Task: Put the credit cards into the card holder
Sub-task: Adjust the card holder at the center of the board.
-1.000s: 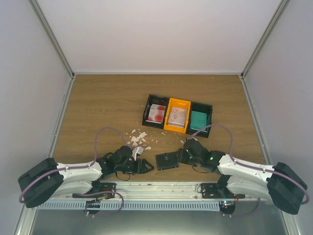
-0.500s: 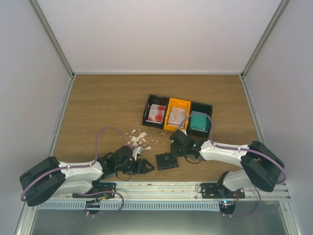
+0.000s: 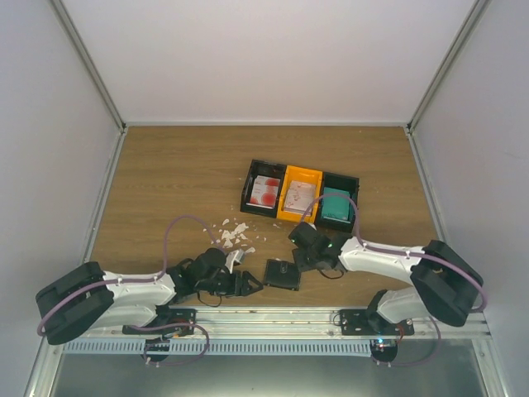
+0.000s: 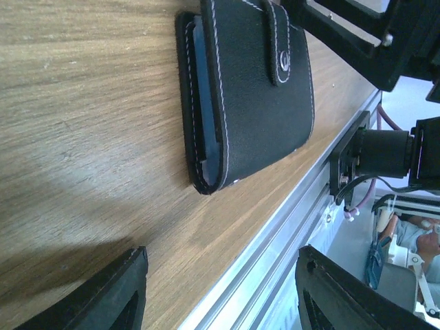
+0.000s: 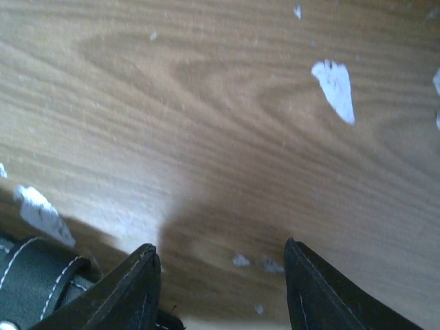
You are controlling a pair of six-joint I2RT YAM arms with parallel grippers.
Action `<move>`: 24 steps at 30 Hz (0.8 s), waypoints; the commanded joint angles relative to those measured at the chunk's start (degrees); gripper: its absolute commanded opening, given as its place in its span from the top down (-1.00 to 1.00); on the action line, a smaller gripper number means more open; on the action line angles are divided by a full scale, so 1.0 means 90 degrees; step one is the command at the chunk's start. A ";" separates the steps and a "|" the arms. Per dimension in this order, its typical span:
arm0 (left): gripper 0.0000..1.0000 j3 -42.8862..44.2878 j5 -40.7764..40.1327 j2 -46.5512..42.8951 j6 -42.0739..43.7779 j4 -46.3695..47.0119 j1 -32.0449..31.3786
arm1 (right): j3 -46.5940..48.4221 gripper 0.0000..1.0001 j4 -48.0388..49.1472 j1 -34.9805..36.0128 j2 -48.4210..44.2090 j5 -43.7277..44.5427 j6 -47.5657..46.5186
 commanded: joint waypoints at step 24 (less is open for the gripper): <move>-0.02 -0.0347 -0.0416 -0.0073 -0.0815 0.0154 -0.0090 | -0.0766 0.16 0.0397 0.0954 -0.0947 -0.1633 0.0534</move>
